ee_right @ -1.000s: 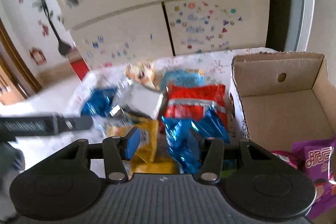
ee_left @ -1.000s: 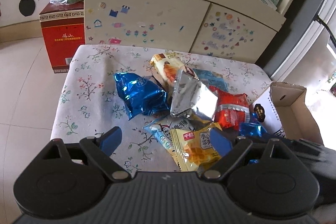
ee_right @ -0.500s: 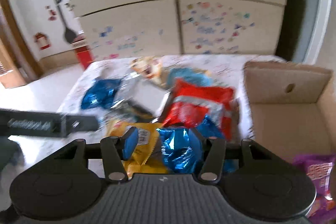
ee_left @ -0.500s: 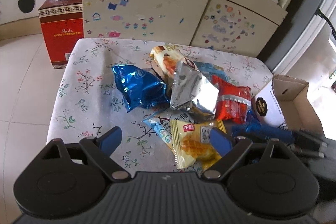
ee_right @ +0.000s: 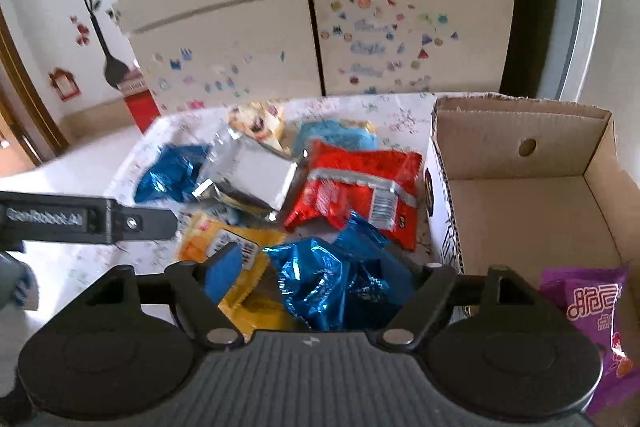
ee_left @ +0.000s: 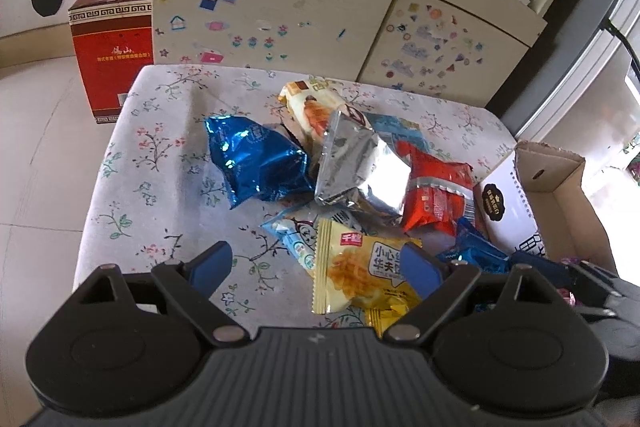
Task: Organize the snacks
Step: 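Lower the right tool onto the blue foil bag and close it, then close the left tool on the yellow cracker bag while the right tool holds the blue foil bag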
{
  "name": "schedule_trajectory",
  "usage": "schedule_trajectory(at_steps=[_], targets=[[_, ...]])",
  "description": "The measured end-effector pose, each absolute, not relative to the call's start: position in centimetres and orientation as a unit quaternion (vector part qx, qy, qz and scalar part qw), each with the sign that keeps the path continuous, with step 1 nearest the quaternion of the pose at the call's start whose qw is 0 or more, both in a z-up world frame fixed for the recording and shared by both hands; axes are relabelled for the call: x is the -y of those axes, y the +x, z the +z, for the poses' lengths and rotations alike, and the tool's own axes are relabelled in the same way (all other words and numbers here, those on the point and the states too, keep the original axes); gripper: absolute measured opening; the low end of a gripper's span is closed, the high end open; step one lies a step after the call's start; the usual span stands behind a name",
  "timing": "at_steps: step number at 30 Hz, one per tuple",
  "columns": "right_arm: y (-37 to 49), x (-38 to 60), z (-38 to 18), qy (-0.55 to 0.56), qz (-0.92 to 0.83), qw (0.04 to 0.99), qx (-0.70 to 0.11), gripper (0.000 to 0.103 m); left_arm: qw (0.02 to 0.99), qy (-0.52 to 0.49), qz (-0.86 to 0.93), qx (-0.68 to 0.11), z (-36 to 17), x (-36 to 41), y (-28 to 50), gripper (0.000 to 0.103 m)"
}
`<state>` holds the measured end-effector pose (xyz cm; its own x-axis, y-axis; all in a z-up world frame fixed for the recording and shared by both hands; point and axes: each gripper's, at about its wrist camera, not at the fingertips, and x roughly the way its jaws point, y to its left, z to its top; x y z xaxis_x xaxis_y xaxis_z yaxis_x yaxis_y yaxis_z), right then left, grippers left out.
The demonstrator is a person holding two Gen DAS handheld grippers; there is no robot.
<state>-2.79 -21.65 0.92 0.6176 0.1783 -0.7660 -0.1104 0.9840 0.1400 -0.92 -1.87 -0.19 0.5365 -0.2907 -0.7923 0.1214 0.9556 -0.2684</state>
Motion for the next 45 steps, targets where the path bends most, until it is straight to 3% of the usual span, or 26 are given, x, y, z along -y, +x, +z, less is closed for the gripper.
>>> schedule_trajectory(at_steps=[6,10,20,28,30,32,34,39,45], targets=[[-2.4,21.1,-1.0,-0.003,0.046,0.89,-0.454,0.083,0.869,-0.09,-0.12,-0.472,-0.8,2.9,-0.6,0.091],[-3.1,20.7,-0.7,-0.014,0.077,0.887,-0.455,0.069,0.865,-0.089,-0.124,-0.478,-1.5,3.7,-0.4,0.091],[-4.7,20.1,-0.1,-0.012,0.122,0.867,-0.483,0.062,0.861,-0.083,-0.113,-0.489,-3.7,5.0,0.2,0.091],[-4.8,21.2,-0.4,0.032,0.1,0.869,-0.484,0.066,0.861,-0.097,-0.111,-0.486,-4.4,5.7,0.9,0.091],[-4.7,21.0,-0.8,0.033,0.099,0.868,-0.486,0.069,0.862,-0.097,-0.106,-0.486,-4.5,6.0,1.1,0.091],[-4.5,20.8,-1.2,0.036,0.095,0.866,-0.489,0.079,0.866,-0.086,-0.1,-0.483,-4.8,6.4,1.2,0.091],[-4.3,20.7,-1.5,0.045,0.09,0.866,-0.49,0.081,0.87,-0.068,-0.096,-0.479,-4.9,7.0,1.1,0.091],[-3.7,21.3,-2.2,0.086,0.078,0.861,-0.495,0.082,0.877,-0.018,-0.102,-0.47,-5.0,7.9,0.5,0.078],[-3.7,21.4,-2.1,0.094,0.08,0.861,-0.494,0.069,0.878,-0.033,-0.114,-0.463,-4.8,6.5,-0.1,0.061]])
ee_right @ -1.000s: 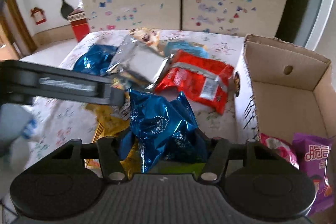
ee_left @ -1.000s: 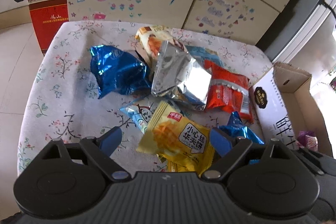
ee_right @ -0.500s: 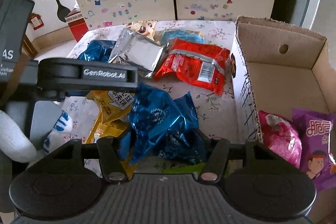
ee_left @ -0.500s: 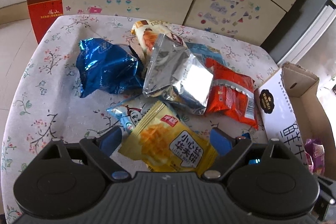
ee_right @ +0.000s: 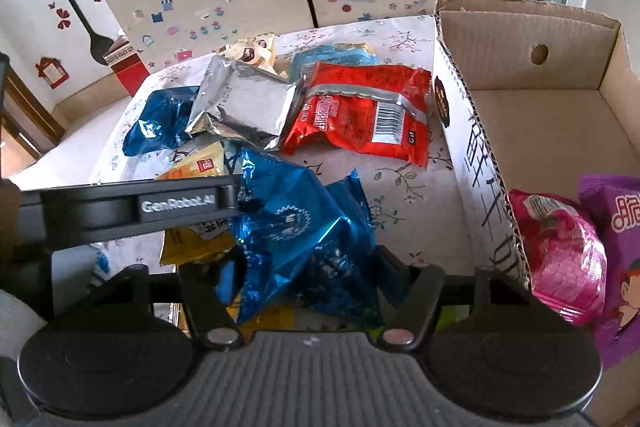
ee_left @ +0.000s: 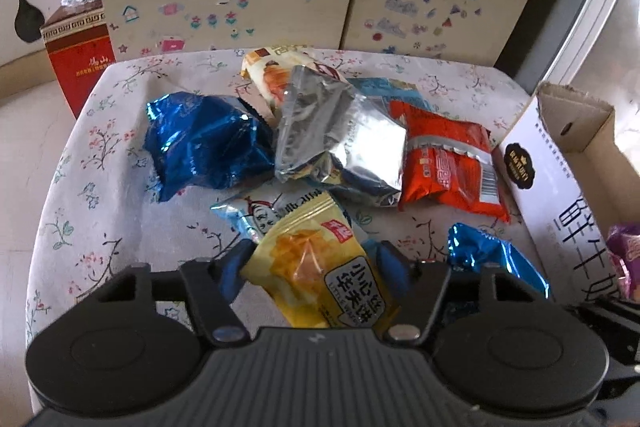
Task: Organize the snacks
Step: 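Close the left tool on the yellow cracker bag while the right tool holds the blue foil bag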
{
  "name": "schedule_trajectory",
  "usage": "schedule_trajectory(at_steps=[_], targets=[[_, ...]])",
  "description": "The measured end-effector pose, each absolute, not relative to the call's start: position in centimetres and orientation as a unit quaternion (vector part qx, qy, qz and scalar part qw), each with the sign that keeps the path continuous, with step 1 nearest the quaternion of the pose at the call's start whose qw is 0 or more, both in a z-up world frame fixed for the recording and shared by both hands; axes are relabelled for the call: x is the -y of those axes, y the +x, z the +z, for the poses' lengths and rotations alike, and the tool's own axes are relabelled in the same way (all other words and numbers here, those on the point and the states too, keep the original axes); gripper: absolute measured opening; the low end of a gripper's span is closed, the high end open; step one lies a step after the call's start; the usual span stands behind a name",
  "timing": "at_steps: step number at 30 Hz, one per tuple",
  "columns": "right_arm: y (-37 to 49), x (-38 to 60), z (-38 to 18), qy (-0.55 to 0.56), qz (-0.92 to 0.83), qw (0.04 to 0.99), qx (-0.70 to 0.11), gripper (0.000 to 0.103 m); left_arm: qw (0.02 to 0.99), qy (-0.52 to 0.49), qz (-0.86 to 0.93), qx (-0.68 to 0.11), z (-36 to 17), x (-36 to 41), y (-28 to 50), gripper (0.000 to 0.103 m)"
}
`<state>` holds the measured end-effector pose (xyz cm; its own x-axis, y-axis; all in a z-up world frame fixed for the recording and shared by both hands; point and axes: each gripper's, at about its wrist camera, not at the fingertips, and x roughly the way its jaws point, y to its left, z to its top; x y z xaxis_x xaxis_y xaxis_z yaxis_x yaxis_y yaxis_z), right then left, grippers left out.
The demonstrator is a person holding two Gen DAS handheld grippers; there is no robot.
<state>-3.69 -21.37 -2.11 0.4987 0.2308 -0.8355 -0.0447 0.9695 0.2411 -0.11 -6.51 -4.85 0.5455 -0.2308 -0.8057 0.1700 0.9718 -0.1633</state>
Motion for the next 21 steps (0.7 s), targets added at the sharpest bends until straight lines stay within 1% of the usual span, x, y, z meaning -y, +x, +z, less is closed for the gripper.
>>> schedule_trajectory(at_steps=[2,4,7,13,19,21], targets=[[-3.8,21.2,-2.0,0.088,0.082,0.863,-0.491,0.066,0.878,-0.036,-0.116,-0.462,-4.7,6.0,-0.3,0.055],[-3.8,21.3,-1.9,0.087,0.085,0.863,-0.49,0.064,0.88,-0.033,-0.118,-0.459,-4.6,5.8,-0.5,0.054],[-4.0,21.3,-1.8,0.088,0.087,0.865,-0.487,0.061,0.882,-0.028,-0.124,-0.454,-4.3,5.4,-1.0,0.049],[-4.1,21.3,-1.7,0.092,0.091,0.864,-0.487,0.059,0.882,-0.039,-0.128,-0.453,-3.8,4.4,-1.5,0.044],[-4.2,21.4,-1.3,0.109,0.1,0.863,-0.483,0.059,0.886,-0.046,-0.131,-0.443,-3.2,3.7,-1.9,0.036],[-4.3,21.5,-1.1,0.112,0.101,0.864,-0.48,0.059,0.887,-0.047,-0.131,-0.441,-3.0,3.5,-2.0,0.034]])
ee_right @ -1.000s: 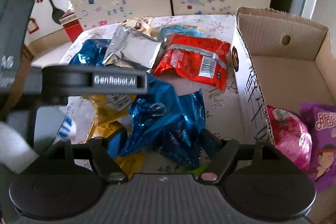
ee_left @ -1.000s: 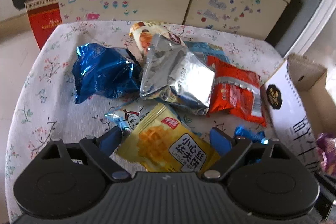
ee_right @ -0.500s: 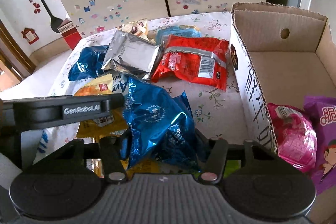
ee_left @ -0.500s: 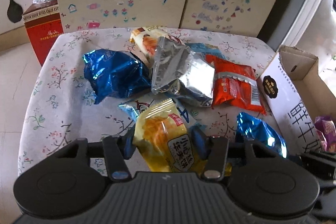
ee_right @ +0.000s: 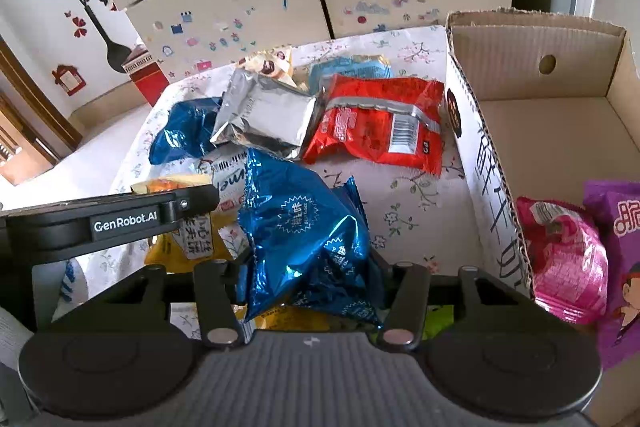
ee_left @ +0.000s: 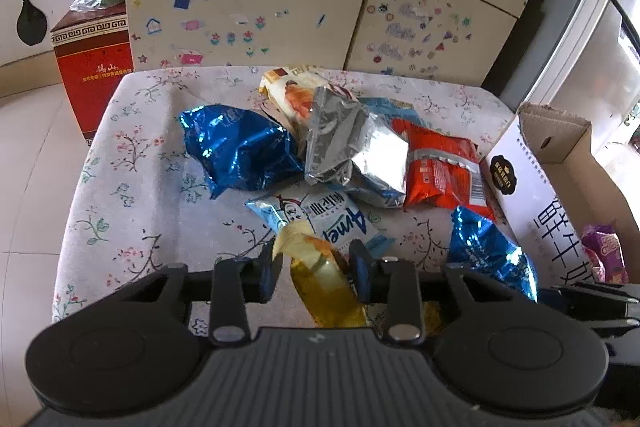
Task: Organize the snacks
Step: 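Close the left tool on the yellow cracker bag while the right tool holds the blue foil bag, then lift the yellow bag with the left tool while the right tool carries the blue bag toward the box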
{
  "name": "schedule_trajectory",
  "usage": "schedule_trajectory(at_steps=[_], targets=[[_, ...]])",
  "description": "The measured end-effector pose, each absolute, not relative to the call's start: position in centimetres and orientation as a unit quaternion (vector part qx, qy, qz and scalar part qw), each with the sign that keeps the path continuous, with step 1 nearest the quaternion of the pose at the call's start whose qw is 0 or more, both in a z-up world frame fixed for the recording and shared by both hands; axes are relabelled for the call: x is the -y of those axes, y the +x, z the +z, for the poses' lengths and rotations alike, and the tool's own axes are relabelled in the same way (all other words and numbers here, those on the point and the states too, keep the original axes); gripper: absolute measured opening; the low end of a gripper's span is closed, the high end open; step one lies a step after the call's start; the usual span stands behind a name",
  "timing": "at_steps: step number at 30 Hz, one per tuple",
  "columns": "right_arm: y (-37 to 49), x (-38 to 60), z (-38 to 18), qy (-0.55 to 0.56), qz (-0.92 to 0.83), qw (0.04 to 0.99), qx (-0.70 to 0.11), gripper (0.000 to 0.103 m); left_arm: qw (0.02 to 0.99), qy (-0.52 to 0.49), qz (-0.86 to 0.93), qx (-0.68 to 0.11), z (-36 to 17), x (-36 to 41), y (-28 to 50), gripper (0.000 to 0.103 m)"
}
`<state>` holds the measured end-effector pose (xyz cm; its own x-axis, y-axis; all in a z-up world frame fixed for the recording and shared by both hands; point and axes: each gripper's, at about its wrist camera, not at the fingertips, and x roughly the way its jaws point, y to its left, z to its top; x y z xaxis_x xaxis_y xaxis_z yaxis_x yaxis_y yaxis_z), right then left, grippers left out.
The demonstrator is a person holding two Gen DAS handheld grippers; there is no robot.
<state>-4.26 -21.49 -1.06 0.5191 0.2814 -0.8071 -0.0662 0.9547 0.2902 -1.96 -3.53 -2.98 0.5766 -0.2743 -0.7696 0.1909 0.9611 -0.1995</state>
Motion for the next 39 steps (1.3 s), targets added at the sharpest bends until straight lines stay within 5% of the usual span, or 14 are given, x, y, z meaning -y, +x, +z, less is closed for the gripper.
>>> schedule_trajectory(at_steps=[3,9,11,13,17,24,39], targets=[[-4.2,21.4,-1.1,0.112,0.101,0.864,-0.48,0.059,0.88,-0.052,-0.14,-0.451,-3.2,3.3,-1.8,0.036],[-4.1,21.3,-1.5,0.112,0.096,0.862,-0.485,0.059,0.868,-0.082,-0.122,-0.475,-4.7,2.9,-1.7,0.068],[-4.1,21.3,-1.5,0.112,0.095,0.861,-0.486,0.059,0.873,-0.057,-0.126,-0.468,-4.7,3.7,-2.0,0.07],[-4.0,21.3,-1.6,0.113,0.093,0.86,-0.488,0.059,0.878,-0.023,-0.126,-0.461,-4.9,4.6,-2.4,0.066],[-4.0,21.5,-1.6,0.116,0.09,0.861,-0.487,0.059,0.88,0.002,-0.147,-0.452,-4.5,5.6,-3.2,0.023],[-4.2,21.7,-1.3,0.125,0.09,0.864,-0.479,0.059,0.886,-0.001,-0.153,-0.437,-3.6,5.6,-3.6,0.016],[-4.6,22.2,0.7,0.139,0.099,0.877,-0.45,0.059,0.897,-0.036,-0.166,-0.408,-0.6,4.9,-3.7,0.016]])
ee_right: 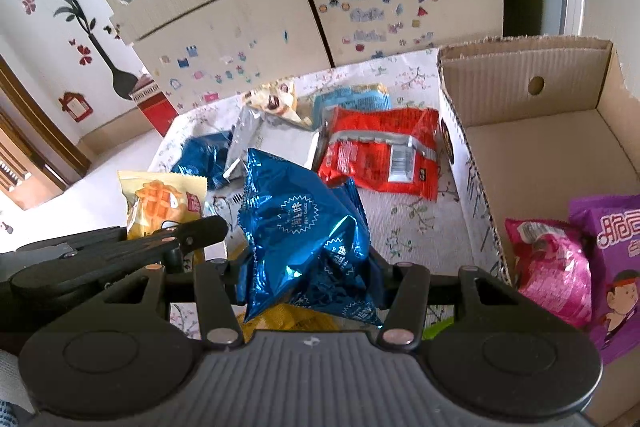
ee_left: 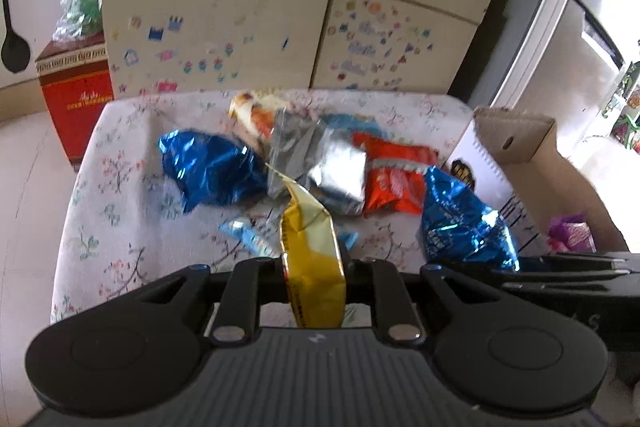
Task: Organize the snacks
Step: 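Lift the yellow bag with the left tool while the right tool carries the blue bag toward the box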
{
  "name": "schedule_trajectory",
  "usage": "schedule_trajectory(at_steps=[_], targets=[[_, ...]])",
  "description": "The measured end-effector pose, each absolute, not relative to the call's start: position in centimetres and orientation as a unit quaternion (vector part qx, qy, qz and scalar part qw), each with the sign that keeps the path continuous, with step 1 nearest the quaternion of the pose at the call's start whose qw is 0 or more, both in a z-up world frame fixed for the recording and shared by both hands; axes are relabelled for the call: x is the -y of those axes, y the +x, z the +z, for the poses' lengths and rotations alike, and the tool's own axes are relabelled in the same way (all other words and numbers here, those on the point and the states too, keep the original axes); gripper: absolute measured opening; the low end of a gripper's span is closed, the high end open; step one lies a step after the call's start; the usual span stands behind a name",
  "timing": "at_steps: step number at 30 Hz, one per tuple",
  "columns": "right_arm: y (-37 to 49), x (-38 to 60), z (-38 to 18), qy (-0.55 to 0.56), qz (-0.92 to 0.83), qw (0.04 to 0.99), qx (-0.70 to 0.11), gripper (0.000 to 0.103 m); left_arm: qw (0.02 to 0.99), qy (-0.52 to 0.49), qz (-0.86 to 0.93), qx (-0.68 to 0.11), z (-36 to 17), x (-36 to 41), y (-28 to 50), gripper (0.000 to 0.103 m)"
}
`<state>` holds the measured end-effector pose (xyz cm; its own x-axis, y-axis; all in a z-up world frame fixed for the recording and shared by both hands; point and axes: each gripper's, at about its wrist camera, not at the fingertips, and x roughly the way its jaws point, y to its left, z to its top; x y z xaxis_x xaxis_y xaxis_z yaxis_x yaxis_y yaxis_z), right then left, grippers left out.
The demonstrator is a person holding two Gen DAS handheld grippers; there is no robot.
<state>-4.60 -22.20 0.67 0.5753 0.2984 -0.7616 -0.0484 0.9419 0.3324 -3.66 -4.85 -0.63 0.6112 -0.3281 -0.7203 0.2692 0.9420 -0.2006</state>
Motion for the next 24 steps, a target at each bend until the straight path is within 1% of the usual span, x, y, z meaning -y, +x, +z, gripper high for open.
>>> schedule_trajectory(at_steps=[12,24], targets=[[-5.9,25.6,4.6,0.169,0.075,0.902,-0.391,0.059,0.914,-0.04,-0.204,-0.349,3.7,7.1,-3.9,0.016],[-8.5,31.0,7.9,0.211,0.023,0.917,-0.339,0.059,0.899,-0.035,-0.282,-0.333,5.6,11.2,-5.4,0.016]])
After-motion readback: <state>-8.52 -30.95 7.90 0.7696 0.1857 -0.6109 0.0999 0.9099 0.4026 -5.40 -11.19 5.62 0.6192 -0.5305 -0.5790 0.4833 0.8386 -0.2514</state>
